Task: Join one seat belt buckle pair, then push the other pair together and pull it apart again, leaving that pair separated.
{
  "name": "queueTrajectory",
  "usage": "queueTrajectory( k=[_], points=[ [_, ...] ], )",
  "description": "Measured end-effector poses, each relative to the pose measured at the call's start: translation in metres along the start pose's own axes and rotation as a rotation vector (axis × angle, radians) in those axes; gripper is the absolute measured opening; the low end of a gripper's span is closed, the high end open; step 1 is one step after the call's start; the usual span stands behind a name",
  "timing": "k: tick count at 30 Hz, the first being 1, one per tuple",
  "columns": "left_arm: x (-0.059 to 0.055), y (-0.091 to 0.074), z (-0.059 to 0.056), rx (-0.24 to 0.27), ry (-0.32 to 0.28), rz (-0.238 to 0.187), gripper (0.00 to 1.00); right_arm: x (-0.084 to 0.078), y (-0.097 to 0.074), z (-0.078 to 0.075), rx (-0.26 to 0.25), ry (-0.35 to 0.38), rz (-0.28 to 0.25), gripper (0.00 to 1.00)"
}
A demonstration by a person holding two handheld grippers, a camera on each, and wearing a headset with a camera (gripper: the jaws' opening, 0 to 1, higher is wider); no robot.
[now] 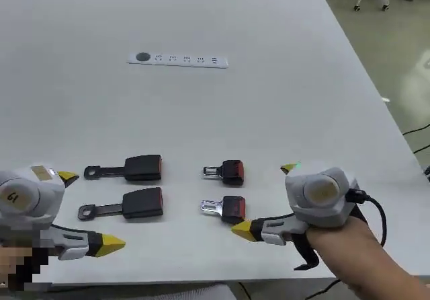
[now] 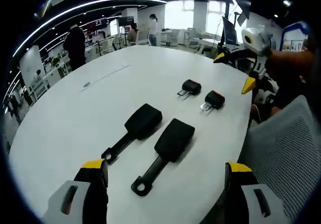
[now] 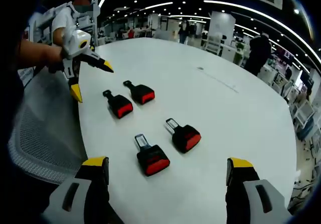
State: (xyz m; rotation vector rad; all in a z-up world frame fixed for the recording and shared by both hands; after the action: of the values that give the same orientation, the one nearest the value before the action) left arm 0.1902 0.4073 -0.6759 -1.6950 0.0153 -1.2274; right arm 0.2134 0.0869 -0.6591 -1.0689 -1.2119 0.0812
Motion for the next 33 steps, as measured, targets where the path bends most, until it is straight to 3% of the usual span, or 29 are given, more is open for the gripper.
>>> queueTrajectory(
  k=[14, 25, 33],
  points=[
    [0.0017, -0.0009, -0.0037, -0.002, -0.008, 0.013, 1.00, 0.0004, 0.0021, 0.0001, 0.004, -0.005, -0.002, 0.99],
    [0.0036, -0.0027, 0.0001, 0.004, -0.002, 0.019, 0.97, -0.0003, 0.0007, -0.0027, -0.008, -0.004, 0.000, 0.99],
    [0.0039, -0.0033, -0.0008, 0.001, -0.009, 0.019, 0.98, 0.0021, 0.0017, -0.0004, 0.011, -0.015, 0.000, 0.99]
  ],
)
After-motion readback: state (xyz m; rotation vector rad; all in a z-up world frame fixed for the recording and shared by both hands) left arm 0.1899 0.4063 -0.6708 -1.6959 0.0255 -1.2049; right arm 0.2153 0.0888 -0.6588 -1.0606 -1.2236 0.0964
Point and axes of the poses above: the centre of the closed fingertips' face, and the gripper's own axes: y roughly forward along the fingers, z roughly to its left, x roughly out of its top, the point moved 7 cm from there along -y, roughly backward along the fingers, and after that the axes turned 3 degrees about x, right-handed, at the moved point
